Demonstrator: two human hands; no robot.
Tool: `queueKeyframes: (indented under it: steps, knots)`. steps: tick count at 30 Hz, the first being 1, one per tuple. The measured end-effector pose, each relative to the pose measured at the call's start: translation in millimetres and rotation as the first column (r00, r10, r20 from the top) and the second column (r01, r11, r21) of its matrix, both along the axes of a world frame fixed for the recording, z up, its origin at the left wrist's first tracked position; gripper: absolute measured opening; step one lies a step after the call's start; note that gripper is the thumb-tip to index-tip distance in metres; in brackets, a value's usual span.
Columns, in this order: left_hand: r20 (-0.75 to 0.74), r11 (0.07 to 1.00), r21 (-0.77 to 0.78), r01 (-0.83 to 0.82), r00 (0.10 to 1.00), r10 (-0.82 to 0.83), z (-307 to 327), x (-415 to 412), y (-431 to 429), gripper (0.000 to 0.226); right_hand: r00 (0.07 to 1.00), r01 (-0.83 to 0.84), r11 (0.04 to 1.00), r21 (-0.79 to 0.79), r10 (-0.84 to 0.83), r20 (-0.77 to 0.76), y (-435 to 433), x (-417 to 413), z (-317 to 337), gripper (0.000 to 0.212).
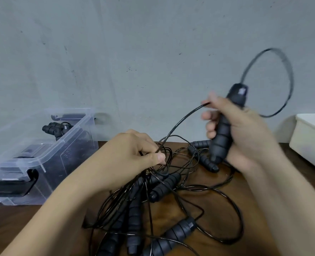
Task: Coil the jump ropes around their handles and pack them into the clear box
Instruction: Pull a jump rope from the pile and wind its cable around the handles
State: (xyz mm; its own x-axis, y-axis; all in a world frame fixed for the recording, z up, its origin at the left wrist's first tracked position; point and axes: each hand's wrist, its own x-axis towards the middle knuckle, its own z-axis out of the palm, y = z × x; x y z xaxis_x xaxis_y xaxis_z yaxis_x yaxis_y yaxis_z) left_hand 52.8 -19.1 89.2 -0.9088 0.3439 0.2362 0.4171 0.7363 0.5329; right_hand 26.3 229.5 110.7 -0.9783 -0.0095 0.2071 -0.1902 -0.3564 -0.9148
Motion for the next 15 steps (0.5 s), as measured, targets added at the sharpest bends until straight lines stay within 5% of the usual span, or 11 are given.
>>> queueKeyframes:
  steps: [3,7,15]
  knots:
    - [-0.018,1.000,-0.005,0.014,1.000,-0.014,-1,1,1,0.027,0.993,-0.118,0.979,0.164,0.115,0.029,-25,6,-14,0.036]
    - [-0.033,1.000,-0.012,0.028,0.999,-0.029,-2,0,2,0.030,0.975,-0.215,0.896,0.388,0.222,0.027,-39,13,-25,0.013]
    - [-0.105,0.999,-0.044,-0.015,0.994,0.010,-5,0,8,0.020,0.981,-0.067,0.826,0.560,0.157,-0.113,-35,13,-25,0.017]
